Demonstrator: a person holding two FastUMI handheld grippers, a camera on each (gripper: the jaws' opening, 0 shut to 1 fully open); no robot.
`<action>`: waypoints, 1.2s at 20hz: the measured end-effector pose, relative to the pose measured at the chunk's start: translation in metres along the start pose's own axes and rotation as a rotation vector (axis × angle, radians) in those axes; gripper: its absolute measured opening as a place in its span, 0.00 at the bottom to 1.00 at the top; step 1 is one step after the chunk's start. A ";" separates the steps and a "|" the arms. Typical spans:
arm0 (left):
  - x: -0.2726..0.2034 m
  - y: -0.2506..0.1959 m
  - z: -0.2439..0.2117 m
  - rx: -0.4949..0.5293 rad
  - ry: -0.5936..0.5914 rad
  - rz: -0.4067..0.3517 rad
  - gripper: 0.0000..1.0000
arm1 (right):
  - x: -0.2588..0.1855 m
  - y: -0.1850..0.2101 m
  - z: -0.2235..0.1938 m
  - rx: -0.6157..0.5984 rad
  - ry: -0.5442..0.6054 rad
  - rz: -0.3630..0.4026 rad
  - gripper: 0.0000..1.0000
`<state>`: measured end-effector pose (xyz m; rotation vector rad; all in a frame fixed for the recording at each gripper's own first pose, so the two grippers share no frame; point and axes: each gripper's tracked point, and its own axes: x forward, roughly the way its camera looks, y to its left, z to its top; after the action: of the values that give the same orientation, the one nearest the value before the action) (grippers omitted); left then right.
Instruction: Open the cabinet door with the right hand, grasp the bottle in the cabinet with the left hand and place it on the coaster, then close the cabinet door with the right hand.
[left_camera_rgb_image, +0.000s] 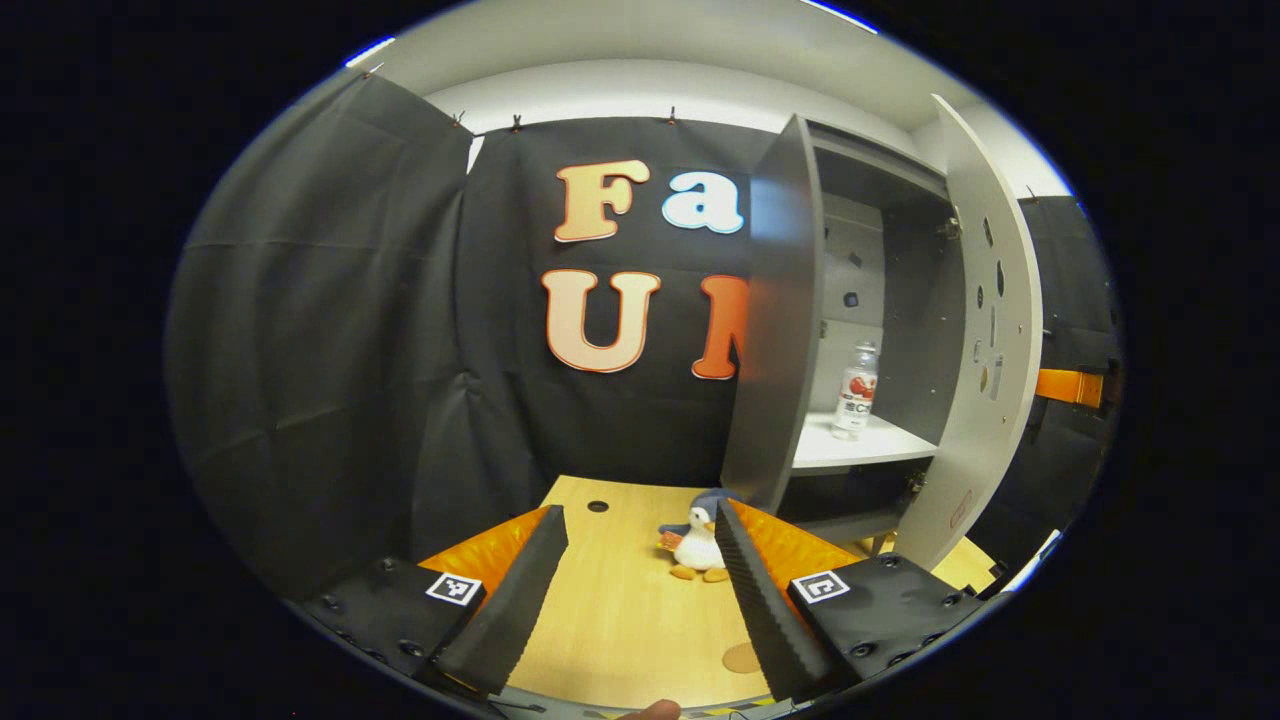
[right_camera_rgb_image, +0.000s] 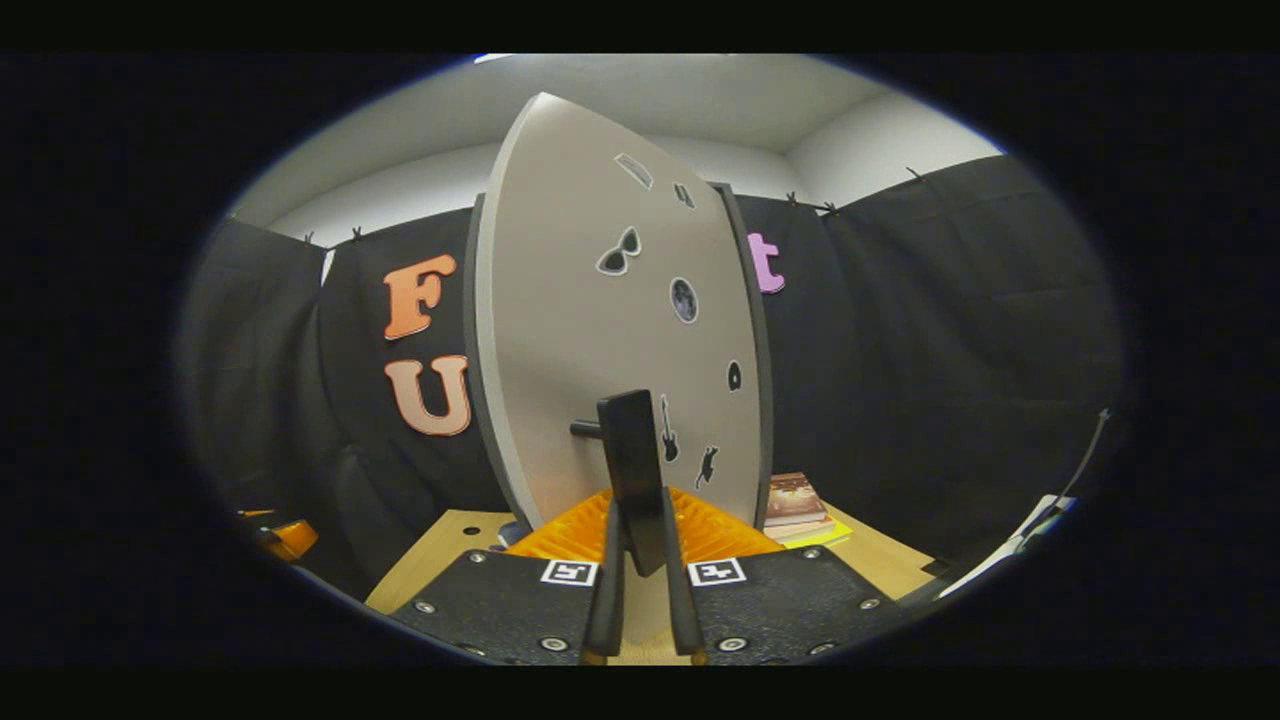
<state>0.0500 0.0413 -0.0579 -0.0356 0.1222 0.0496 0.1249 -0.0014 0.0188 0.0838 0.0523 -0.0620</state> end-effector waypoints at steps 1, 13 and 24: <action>-0.003 -0.016 -0.001 0.010 0.004 -0.003 0.97 | -0.001 -0.004 0.001 -0.003 -0.004 0.002 0.19; -0.030 -0.162 -0.020 0.062 0.023 -0.049 0.97 | -0.006 -0.040 0.007 -0.013 -0.029 0.087 0.12; -0.031 -0.174 -0.037 0.032 0.068 -0.012 0.97 | -0.005 -0.057 0.007 0.060 -0.019 0.101 0.10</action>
<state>0.0236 -0.1357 -0.0848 -0.0057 0.1907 0.0348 0.1166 -0.0586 0.0212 0.1452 0.0272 0.0367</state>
